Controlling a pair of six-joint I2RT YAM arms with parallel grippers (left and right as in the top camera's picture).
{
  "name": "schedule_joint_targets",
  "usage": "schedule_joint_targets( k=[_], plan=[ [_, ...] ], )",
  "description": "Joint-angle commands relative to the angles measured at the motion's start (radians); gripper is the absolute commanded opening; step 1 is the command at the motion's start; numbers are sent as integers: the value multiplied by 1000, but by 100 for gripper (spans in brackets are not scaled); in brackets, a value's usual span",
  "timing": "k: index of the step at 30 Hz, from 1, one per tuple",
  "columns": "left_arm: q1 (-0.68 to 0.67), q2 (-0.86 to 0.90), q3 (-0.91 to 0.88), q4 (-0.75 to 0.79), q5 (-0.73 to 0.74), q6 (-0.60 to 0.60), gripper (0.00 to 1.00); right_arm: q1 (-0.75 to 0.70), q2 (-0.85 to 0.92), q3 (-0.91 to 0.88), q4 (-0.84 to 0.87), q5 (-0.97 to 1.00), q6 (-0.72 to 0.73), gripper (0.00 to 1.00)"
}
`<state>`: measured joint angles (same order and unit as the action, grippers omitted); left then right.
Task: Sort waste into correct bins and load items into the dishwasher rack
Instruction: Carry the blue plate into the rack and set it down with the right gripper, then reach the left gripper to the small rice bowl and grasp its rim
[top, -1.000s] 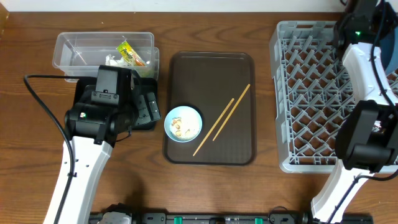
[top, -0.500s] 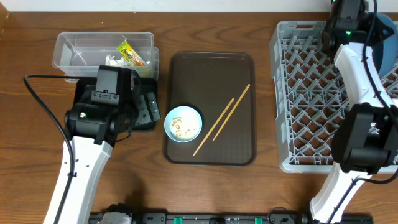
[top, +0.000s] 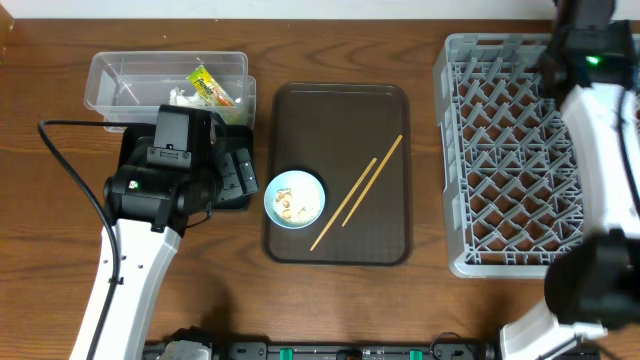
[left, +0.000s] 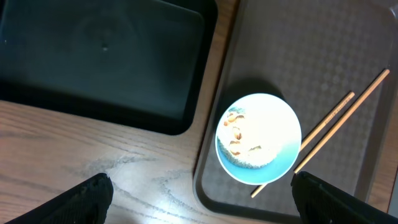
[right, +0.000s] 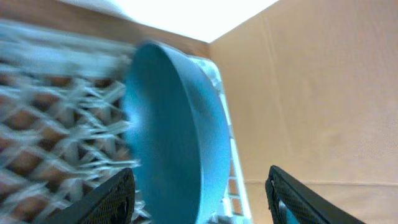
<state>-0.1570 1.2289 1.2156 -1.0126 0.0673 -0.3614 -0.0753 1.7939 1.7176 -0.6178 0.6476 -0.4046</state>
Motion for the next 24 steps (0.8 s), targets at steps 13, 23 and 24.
schedule_joint_targets(
  k=[13, 23, 24],
  plan=[
    [-22, 13, -15, 81, -11, 37, 91, 11, -165, -2, -480, -918, 319, 85],
    [-218, 174, -15, 171, -12, 40, 89, 12, -164, -44, -564, -955, 330, 83],
    [-236, 196, -15, 178, -12, 40, 90, 12, -164, -49, -565, -955, 330, 83]
  ],
)
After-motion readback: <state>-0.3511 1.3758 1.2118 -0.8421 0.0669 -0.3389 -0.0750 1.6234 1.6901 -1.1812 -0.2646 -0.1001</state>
